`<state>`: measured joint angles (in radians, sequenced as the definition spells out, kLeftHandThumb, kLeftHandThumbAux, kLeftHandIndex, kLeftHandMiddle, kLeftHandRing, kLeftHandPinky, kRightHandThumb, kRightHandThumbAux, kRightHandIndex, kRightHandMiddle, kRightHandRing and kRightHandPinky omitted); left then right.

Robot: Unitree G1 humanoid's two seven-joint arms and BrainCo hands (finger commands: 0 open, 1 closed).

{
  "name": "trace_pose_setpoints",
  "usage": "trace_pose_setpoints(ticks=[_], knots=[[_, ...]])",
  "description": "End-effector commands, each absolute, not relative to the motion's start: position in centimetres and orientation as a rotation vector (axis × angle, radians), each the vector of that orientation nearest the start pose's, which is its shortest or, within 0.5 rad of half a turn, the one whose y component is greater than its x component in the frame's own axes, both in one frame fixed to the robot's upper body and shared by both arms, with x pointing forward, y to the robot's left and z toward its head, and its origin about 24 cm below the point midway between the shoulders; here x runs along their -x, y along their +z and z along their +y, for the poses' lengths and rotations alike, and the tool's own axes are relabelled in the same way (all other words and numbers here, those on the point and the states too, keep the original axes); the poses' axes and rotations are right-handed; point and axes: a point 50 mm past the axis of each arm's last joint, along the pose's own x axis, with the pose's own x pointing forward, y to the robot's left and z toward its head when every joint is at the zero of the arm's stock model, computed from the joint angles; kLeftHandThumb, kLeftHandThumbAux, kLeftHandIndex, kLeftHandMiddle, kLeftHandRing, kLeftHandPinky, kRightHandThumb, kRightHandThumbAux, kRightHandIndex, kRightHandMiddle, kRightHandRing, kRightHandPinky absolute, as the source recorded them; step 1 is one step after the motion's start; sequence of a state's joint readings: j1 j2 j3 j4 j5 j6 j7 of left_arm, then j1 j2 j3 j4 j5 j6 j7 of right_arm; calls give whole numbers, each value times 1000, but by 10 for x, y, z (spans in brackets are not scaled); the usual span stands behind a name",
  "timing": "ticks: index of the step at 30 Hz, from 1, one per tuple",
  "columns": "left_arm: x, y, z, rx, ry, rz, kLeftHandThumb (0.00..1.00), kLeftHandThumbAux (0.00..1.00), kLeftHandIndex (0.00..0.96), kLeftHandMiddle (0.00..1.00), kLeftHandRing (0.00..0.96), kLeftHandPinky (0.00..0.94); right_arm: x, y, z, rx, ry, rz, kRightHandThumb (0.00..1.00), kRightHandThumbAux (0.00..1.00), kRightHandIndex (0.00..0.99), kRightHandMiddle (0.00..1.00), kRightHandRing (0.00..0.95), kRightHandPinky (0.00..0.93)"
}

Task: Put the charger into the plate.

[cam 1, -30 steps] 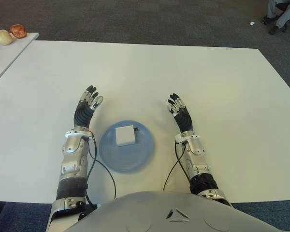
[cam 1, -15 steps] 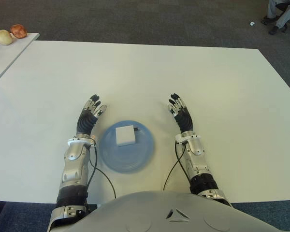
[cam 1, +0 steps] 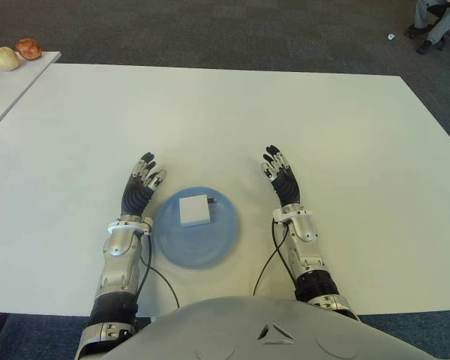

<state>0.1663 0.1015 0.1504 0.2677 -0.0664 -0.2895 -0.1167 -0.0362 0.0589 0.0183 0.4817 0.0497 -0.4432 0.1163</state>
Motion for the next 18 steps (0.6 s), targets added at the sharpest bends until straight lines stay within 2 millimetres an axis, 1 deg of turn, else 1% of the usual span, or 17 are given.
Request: trace_pose_setpoints(ticks=[1,9,18], knots=[[-193,-39,216,-50,122,221,0,541,0,0,0,0,-232,-30,-121,-141,108,70,0,592,49,86,70,84],[-196,-48,218,-29,136,236,0,551,0,0,0,0,-232,-30,-121,-141,108,70,0,588,54,88,71,87],[-196,-53,217,-3,133,228,0,559,0,0,0,0,-232,-30,-121,-143,111,70,0,592,55,88,71,88]])
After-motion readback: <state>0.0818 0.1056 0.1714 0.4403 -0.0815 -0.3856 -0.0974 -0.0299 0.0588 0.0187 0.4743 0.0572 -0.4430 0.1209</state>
